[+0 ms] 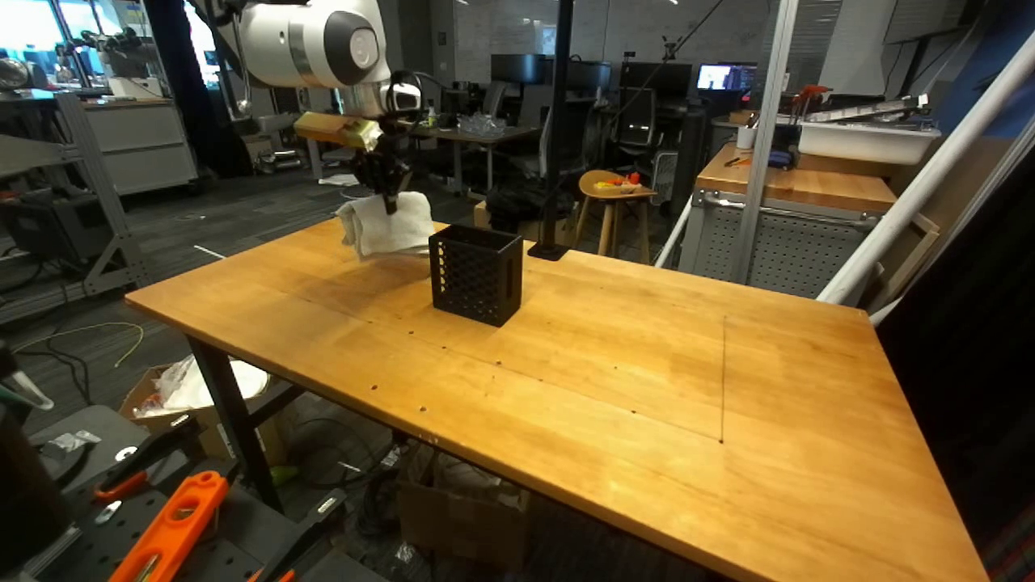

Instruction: Put the towel in the black basket

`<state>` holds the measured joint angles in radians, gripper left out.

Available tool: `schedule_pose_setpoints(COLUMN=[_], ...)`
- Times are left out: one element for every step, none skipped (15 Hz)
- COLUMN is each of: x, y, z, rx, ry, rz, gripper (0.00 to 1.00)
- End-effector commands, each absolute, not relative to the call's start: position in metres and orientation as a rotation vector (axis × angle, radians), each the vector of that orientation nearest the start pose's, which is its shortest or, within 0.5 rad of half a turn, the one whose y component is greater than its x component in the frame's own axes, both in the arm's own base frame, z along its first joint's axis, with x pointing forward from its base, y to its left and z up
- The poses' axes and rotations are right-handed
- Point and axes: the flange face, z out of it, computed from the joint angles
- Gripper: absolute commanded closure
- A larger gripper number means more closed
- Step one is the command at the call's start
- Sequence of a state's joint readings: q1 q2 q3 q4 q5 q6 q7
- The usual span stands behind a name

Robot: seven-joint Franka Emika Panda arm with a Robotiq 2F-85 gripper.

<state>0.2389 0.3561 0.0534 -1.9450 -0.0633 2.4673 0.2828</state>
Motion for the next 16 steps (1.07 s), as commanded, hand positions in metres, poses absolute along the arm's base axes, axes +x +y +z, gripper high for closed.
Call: schedule_pose_setpoints(x=[0.606, 0.606, 0.605, 0.604, 0.601, 0.599, 0.597, 0.596, 0.594, 0.593, 0.593, 0.593, 0.593, 0.594, 0.594, 0.595], y=[0.147, 0.136, 0.12, 0.108, 0.094, 0.082, 0.067, 0.054, 0.04, 0.03, 0.019, 0.01, 0.003, -0.003, -0.007, -0.008], z=[0.372, 0.382, 0.391, 0.398, 0.404, 0.409, 0.412, 0.415, 0.419, 0.42, 0.42, 0.419, 0.416, 0.412, 0.408, 0.403], rx=[-3.171, -3.193, -3.216, -3.235, -3.25, -3.263, -3.273, -3.281, -3.287, -3.291, -3.295, -3.294, -3.294, -3.29, -3.287, -3.281], ry=[0.021, 0.039, 0.064, 0.083, 0.107, 0.123, 0.141, 0.16, 0.172, 0.187, 0.194, 0.202, 0.201, 0.196, 0.188, 0.178], rz=[-0.315, -0.321, -0.327, -0.328, -0.327, -0.329, -0.326, -0.323, -0.33, -0.336, -0.339, -0.34, -0.332, -0.324, -0.312, -0.302], gripper=[0.92, 0.92, 0.92, 0.92, 0.92, 0.92, 0.92, 0.92, 0.92, 0.92, 0.92, 0.92, 0.92, 0.92, 0.92, 0.92])
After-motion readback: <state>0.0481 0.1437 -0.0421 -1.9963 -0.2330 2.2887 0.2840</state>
